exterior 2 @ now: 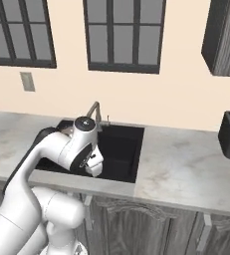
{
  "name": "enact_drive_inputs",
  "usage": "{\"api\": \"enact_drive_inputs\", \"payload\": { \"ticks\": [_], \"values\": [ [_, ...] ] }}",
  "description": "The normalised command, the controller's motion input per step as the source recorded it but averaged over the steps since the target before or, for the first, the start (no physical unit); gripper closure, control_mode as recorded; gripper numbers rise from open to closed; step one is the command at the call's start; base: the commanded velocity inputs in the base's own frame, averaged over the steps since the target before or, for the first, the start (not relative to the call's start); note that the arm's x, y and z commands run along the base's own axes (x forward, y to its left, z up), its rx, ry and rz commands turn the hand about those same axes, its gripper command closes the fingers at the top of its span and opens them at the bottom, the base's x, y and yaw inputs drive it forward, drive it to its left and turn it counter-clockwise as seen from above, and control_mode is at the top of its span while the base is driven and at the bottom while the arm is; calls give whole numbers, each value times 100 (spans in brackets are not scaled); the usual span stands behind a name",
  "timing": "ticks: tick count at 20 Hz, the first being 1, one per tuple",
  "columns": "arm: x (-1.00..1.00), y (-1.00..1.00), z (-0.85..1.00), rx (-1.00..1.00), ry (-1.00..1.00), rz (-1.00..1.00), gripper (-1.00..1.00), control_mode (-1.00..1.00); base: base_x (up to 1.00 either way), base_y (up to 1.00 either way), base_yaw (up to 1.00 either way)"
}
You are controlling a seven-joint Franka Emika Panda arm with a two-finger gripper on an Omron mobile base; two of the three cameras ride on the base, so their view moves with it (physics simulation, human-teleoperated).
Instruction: Dump the mushroom and hot dog from the bowl so the bowl can be washed. Place the bowl in the sink after clearing the leftovers.
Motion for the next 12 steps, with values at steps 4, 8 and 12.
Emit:
{"api": "enact_drive_inputs", "payload": {
  "ticks": [4,8,12],
  "values": [
    [0,0,0,0,0,0,100,100,15,53,0],
    [0,0,0,0,0,0,100,100,15,10,0],
    [0,0,0,0,0,0,100,100,19,0,0]
  ]
}}
